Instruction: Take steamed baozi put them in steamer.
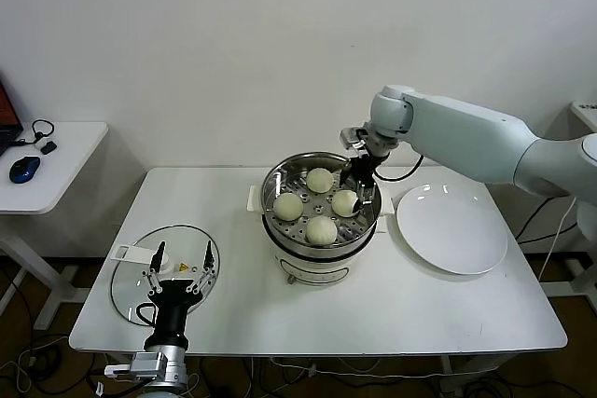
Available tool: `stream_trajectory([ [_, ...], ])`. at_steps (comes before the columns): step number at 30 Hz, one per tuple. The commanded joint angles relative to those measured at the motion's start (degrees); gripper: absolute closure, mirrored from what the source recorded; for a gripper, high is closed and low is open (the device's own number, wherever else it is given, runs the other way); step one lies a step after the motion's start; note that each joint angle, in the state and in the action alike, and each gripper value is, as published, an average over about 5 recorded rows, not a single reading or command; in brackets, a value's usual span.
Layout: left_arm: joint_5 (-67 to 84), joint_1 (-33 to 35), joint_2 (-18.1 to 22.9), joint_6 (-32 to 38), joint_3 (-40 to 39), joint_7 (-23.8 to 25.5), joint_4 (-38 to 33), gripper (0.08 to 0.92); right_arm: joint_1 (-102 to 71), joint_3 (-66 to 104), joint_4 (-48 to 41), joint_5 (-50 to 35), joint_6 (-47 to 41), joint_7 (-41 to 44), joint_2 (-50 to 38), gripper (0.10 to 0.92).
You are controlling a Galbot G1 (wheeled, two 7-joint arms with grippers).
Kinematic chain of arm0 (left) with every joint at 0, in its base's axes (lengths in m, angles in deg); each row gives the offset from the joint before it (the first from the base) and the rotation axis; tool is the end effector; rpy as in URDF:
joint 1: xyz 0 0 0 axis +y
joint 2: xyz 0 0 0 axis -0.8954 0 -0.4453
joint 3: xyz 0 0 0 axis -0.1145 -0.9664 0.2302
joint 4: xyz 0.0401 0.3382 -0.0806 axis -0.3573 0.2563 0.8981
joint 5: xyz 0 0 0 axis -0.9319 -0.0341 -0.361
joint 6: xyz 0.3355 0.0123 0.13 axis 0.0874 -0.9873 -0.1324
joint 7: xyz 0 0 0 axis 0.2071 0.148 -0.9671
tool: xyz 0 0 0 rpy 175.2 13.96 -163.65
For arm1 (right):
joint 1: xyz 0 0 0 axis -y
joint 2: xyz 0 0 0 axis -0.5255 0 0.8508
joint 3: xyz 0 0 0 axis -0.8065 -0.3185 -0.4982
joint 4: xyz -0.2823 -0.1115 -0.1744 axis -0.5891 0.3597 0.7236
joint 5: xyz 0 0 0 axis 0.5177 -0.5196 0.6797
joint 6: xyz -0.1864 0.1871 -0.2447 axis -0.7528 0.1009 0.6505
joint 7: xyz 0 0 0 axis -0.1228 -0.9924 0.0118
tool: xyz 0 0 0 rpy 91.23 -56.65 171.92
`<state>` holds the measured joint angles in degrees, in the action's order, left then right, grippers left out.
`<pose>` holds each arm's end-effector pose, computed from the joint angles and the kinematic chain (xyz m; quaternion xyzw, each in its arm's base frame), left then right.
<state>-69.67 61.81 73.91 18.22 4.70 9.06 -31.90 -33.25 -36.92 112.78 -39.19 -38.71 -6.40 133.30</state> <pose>0.1550 0.0043 -0.3274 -0.0223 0.9987 0.0378 0.0260 0.6108 0.0108 -0.0944 0.5890 -0.4966 0.5267 0.3593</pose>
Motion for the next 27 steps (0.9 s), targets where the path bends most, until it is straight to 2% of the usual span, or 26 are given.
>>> stream_trajectory([
  [1,-0.13,-0.02,-0.01,-0.01,-0.15,0.01,0.14,0.177,3.28,-0.33,4.22,-2.05,0.13,0.5,-2.74,0.203],
  [9,-0.63,-0.02,0.12,-0.21,-0.54,-0.02,-0.26,0.177,6.88,2.31,11.01,-5.49,0.54,0.0,-9.55,0.203],
  [14,-0.91,0.31,0.13,-0.15,-0.63,-0.05,-0.52,0.177,4.66,8.39,15.27,-6.76,1.63,-2.99,-16.97,0.203],
  [21,-1.65,0.45,0.25,-0.37,-1.14,-0.11,-1.0,0.177,-7.2,23.46,23.16,-6.27,2.3,-9.66,-29.26,0.203],
  [27,-2.64,0.68,0.39,-0.53,-1.73,-0.2,-1.16,0.177,-27.01,43.85,31.71,-5.01,2.63,-18.94,-38.02,0.203],
])
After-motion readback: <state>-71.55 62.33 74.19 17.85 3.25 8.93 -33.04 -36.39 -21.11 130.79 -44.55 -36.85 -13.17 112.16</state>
